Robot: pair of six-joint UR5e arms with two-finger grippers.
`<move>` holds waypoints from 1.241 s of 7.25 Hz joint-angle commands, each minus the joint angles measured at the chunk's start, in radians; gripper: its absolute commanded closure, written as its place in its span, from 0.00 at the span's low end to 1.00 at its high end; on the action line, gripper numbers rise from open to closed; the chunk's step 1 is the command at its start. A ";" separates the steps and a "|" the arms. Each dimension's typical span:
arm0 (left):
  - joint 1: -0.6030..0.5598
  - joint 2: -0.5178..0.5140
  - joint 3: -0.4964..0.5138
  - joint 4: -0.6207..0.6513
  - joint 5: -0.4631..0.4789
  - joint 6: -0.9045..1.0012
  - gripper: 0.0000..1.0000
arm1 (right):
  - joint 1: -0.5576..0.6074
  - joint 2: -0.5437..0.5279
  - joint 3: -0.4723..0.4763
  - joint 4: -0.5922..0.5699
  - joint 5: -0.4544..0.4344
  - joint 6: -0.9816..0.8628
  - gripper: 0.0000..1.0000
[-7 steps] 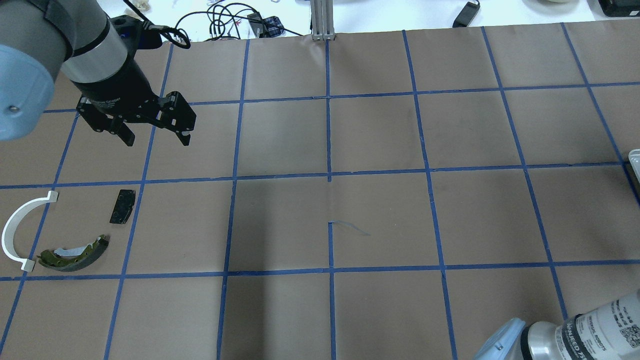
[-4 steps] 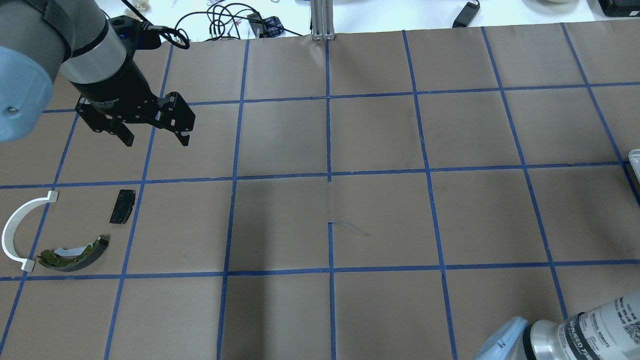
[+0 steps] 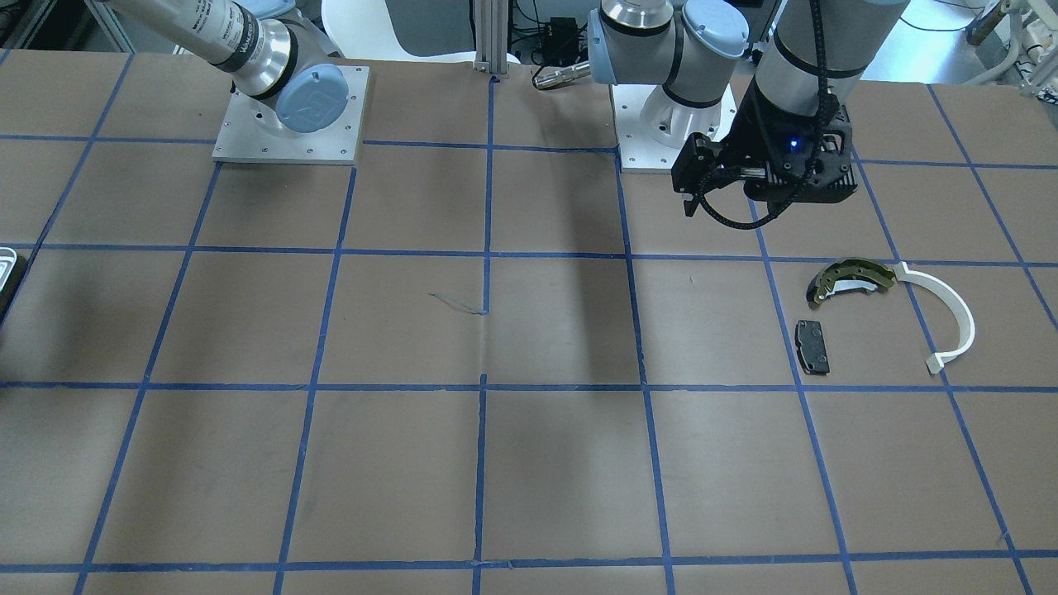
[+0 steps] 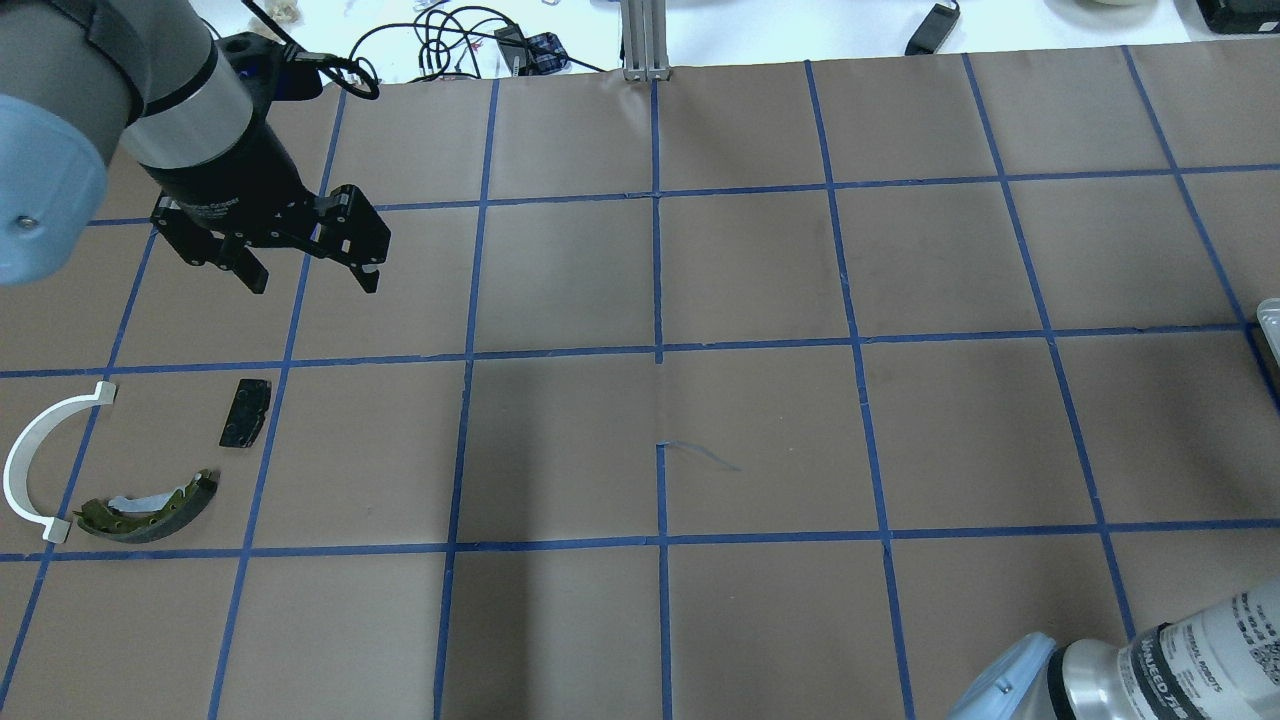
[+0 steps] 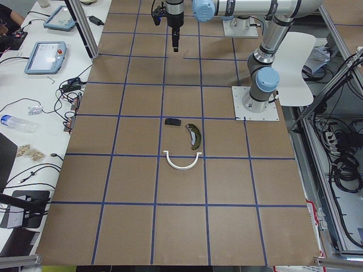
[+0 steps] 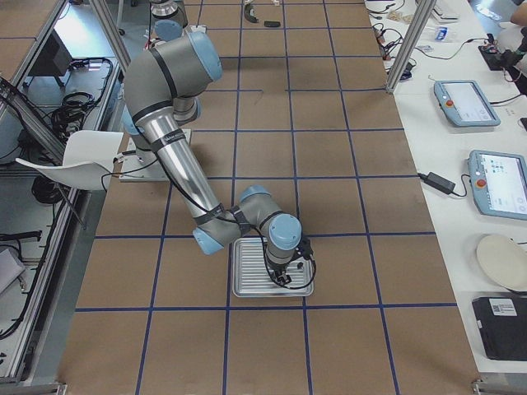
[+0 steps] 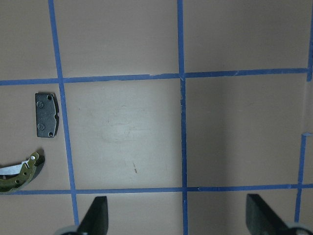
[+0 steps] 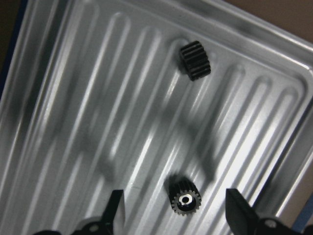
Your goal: Place bearing gear from tray to pile
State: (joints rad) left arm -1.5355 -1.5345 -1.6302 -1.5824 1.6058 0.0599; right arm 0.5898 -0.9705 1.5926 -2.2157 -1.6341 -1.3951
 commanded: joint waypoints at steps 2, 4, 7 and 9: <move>0.000 0.001 0.000 0.004 0.000 0.000 0.00 | -0.001 0.004 -0.003 0.001 -0.004 -0.002 0.45; 0.000 -0.001 0.001 0.005 0.000 0.000 0.00 | -0.001 0.009 -0.008 0.001 -0.001 0.001 0.51; 0.000 0.000 0.001 0.005 0.000 0.000 0.00 | -0.004 0.009 -0.003 0.008 0.000 -0.001 0.64; 0.000 0.000 0.001 0.005 0.002 0.001 0.00 | -0.007 0.007 -0.002 0.008 0.002 -0.004 0.78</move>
State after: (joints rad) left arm -1.5355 -1.5349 -1.6289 -1.5769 1.6065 0.0600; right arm 0.5848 -0.9628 1.5903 -2.2084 -1.6330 -1.3971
